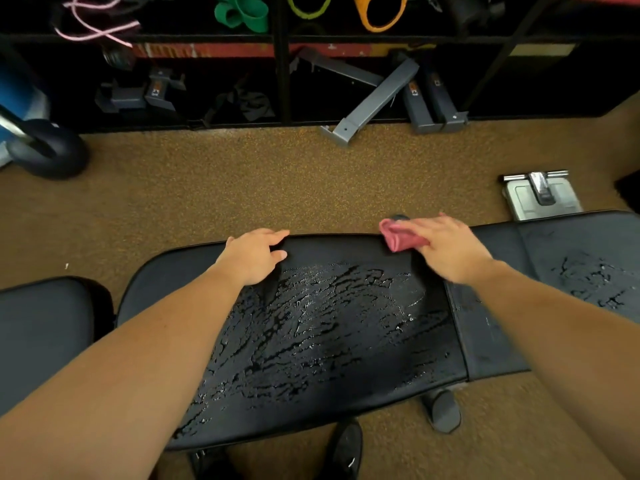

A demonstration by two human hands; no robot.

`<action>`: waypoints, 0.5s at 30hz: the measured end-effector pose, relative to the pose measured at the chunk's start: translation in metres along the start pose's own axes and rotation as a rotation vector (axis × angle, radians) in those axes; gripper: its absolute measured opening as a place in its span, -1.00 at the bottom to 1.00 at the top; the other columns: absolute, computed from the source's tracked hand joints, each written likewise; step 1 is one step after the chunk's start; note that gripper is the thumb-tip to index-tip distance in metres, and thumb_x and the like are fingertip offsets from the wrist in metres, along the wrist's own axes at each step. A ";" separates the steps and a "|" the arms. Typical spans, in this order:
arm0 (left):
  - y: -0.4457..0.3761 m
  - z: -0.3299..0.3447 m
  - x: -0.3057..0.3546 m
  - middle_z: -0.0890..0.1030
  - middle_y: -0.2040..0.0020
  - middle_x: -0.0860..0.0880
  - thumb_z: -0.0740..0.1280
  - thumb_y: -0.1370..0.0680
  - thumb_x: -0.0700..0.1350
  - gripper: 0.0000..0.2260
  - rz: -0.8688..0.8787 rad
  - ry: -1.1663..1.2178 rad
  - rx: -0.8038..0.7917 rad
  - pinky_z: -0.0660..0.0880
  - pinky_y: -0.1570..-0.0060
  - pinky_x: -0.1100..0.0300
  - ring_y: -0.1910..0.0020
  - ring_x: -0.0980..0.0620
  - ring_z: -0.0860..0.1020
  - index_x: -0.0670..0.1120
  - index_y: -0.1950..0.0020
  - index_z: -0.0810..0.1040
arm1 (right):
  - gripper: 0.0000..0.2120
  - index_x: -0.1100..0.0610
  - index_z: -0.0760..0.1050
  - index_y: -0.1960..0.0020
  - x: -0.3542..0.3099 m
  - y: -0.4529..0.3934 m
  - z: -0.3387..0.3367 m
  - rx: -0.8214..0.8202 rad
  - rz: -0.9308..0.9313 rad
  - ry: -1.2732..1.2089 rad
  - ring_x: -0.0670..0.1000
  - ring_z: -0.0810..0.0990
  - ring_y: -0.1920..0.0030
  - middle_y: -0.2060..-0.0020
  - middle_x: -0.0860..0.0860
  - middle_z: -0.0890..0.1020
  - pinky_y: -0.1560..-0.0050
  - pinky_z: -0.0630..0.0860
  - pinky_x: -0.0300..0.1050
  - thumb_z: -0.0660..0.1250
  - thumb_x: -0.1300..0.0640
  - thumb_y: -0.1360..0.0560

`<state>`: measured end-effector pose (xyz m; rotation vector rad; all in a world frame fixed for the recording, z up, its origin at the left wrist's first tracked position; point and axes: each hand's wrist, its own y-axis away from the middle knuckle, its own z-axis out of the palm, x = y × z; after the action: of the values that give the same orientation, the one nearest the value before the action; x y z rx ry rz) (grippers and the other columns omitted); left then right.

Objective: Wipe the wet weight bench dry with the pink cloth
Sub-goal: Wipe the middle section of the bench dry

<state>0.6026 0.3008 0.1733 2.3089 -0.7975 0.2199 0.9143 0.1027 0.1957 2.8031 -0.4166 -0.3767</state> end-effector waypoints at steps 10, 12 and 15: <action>0.013 -0.010 -0.040 0.33 -0.54 -0.02 0.18 -0.69 -0.02 -0.58 -0.021 0.202 0.242 0.28 -0.46 -0.09 -0.49 -0.10 0.31 0.08 -0.57 0.30 | -0.60 -0.30 0.31 -0.49 -0.042 -0.015 -0.014 -0.070 -0.007 -0.143 0.03 0.45 -0.26 -0.23 -0.10 0.53 -0.40 0.32 0.19 0.17 -0.06 -0.67; 0.020 -0.016 -0.056 0.34 -0.53 -0.03 0.17 -0.69 -0.01 -0.59 -0.094 0.142 0.259 0.28 -0.44 -0.15 -0.48 -0.14 0.32 0.08 -0.56 0.32 | -0.52 -0.34 0.08 -0.57 -0.062 -0.014 0.005 -0.188 0.007 0.074 0.11 0.22 -0.48 -0.50 -0.06 0.34 -0.51 0.07 0.18 0.06 -0.15 -0.68; 0.032 -0.025 -0.088 0.32 -0.54 -0.03 0.15 -0.69 0.03 -0.60 -0.238 0.108 0.231 0.23 -0.45 -0.22 -0.49 -0.17 0.30 0.10 -0.54 0.33 | -0.49 -0.36 -0.08 -0.59 -0.101 -0.026 0.018 -0.177 -0.017 0.115 0.13 0.11 -0.52 -0.58 -0.08 0.19 -0.49 -0.03 0.19 -0.03 -0.16 -0.68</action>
<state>0.5144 0.3414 0.1787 2.5590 -0.4571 0.3413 0.8220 0.1548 0.1924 2.6414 -0.3184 -0.2419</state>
